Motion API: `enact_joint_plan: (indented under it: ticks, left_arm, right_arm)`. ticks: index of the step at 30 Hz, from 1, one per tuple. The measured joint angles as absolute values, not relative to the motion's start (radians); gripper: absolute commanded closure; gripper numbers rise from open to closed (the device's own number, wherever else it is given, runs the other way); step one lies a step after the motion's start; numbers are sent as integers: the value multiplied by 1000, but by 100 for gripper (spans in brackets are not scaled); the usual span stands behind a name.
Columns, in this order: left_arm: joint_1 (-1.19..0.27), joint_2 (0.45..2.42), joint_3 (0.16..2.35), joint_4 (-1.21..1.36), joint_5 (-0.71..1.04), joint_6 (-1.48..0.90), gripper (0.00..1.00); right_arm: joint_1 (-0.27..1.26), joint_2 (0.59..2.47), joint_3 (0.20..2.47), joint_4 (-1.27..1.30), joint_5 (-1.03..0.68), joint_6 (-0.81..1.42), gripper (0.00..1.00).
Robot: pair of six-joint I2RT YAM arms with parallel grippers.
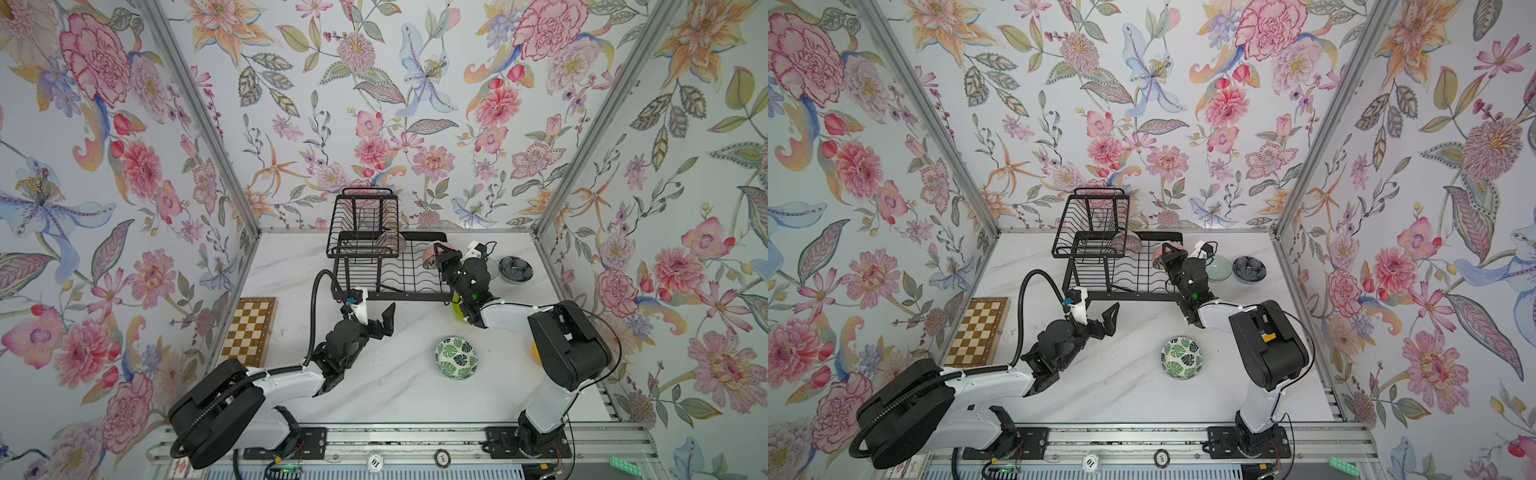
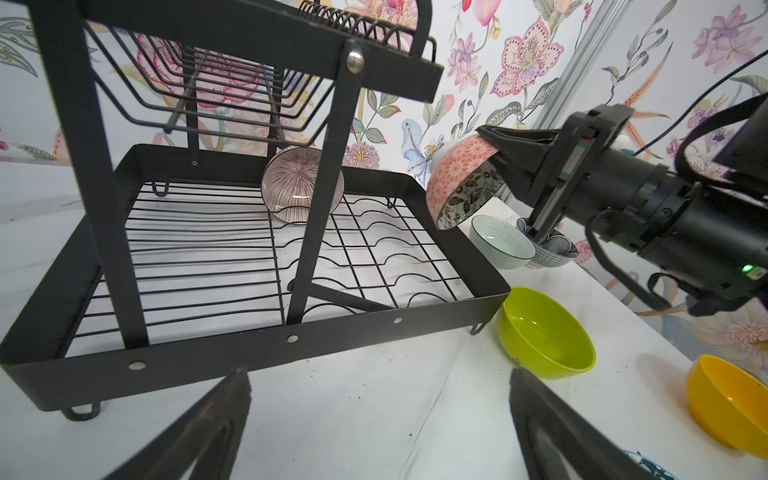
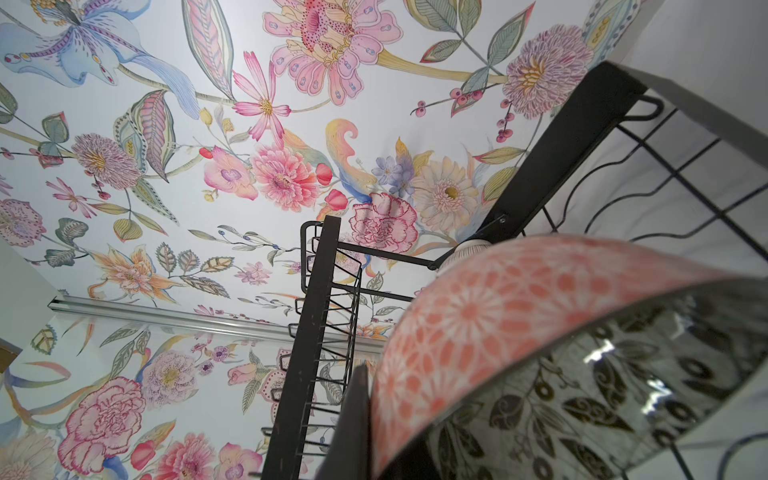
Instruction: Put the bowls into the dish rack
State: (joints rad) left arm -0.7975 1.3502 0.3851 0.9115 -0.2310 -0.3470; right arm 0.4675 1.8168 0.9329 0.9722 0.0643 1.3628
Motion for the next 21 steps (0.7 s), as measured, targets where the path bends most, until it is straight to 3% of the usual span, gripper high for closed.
enact_joint_plan:
  ticks: [21]
  left_arm:
    - [-797,1507,400,982,-243,-349,1]
  right_arm:
    - [534,2190,1237,1106,170,1590,100]
